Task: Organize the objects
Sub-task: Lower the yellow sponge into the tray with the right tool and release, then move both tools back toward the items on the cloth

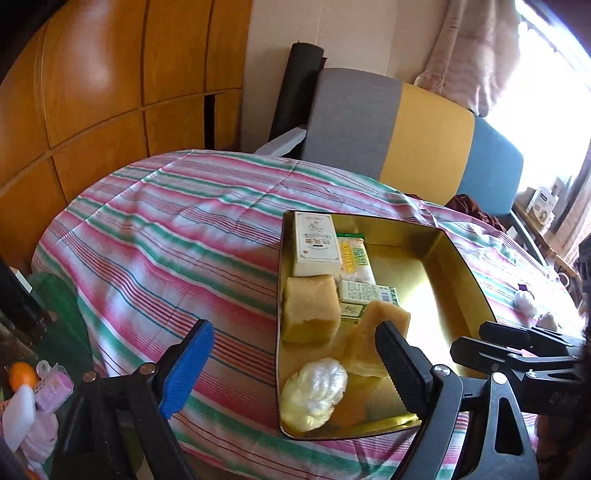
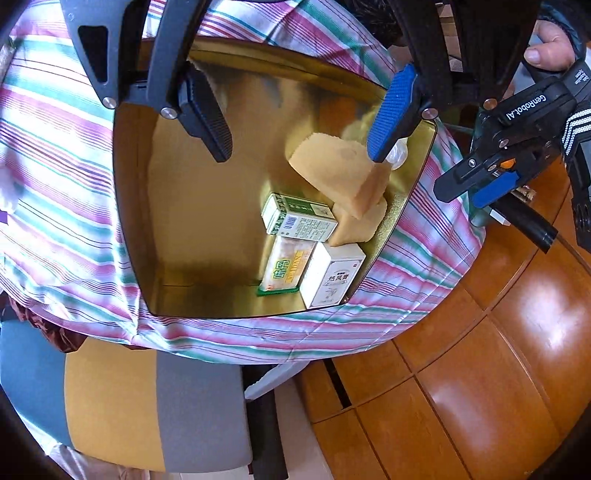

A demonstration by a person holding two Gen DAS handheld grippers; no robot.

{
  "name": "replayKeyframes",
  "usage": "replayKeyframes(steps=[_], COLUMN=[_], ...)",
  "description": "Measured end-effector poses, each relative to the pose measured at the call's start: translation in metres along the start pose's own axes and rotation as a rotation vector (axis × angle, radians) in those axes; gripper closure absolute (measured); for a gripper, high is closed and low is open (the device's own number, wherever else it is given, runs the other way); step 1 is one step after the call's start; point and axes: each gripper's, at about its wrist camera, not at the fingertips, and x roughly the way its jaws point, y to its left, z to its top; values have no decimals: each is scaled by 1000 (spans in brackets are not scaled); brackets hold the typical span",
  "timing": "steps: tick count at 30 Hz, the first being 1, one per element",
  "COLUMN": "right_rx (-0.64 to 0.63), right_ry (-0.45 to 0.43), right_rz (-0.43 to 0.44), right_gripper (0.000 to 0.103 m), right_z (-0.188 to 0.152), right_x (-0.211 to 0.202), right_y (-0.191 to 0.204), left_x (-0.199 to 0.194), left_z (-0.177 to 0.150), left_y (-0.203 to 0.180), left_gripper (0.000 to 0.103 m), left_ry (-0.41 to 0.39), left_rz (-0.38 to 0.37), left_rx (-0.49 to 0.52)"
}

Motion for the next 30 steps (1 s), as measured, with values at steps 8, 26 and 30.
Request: replayKeyframes(steps=[8, 26, 30], right_rx=[25, 305, 410], right_ry=[-32, -113, -156], right_rz=[-30, -232, -317], right_gripper=[26, 26, 26], right_z=[-8, -41, -58], right_x=[-17, -94, -131], right_y=[-14, -145, -192], left_x=[-8, -14, -9], left_z=[1, 14, 18], left_y=[-11, -64, -83], left_gripper=[14, 14, 14], left_ry=[-16, -27, -8], left_rz=[-11, -125, -166], left_rx=[26, 138, 164])
